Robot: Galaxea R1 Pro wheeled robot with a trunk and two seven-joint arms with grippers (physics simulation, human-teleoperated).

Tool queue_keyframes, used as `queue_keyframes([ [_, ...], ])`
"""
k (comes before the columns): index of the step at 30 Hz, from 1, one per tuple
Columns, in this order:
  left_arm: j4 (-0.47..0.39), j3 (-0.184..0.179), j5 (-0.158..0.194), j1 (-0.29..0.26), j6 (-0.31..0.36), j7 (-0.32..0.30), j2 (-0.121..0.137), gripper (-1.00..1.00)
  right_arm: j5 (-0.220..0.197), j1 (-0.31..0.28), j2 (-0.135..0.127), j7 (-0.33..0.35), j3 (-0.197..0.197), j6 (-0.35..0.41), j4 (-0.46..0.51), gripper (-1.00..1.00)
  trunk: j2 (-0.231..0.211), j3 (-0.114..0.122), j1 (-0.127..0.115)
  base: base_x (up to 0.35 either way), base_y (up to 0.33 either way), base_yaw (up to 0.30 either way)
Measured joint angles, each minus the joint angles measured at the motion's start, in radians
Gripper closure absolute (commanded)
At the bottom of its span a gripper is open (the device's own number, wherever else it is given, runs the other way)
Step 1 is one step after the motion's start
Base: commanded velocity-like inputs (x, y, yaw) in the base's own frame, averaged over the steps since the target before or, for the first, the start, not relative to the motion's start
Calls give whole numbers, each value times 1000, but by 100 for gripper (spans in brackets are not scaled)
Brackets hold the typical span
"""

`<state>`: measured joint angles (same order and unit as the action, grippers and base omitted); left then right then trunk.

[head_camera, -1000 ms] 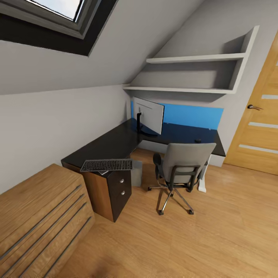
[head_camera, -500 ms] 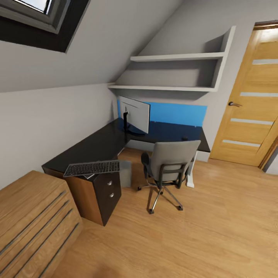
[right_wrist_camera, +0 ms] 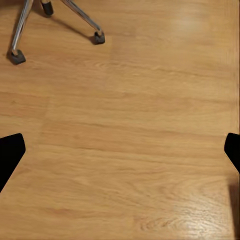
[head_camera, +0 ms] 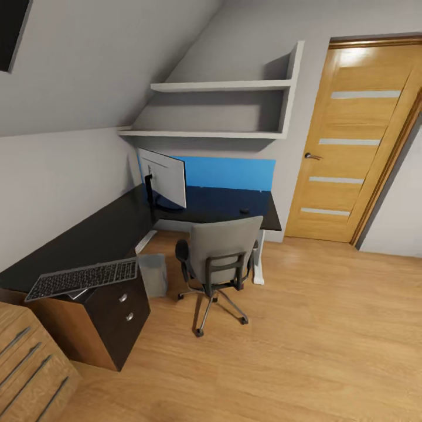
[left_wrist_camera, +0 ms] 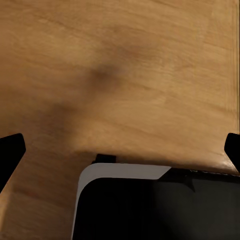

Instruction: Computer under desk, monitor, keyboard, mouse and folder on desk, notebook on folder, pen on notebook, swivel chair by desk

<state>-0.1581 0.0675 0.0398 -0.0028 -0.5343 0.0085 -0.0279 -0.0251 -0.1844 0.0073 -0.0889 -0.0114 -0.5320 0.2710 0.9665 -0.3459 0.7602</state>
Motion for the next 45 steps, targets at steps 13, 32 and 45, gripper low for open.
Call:
queue_keyframes([
  [13,0,3,0,0,-1,1,-1,-100,0,0,0,0,0,0,0,-100,0,0,0,42,-41,-298],
  [32,0,1,0,0,-1,0,-1,-100,0,0,0,1,0,0,-2,-100,0,0,0,134,-1,-298],
  [45,0,3,0,0,-2,1,0,-100,0,0,0,2,0,1,-2,-100,0,0,0,234,0,-299],
])
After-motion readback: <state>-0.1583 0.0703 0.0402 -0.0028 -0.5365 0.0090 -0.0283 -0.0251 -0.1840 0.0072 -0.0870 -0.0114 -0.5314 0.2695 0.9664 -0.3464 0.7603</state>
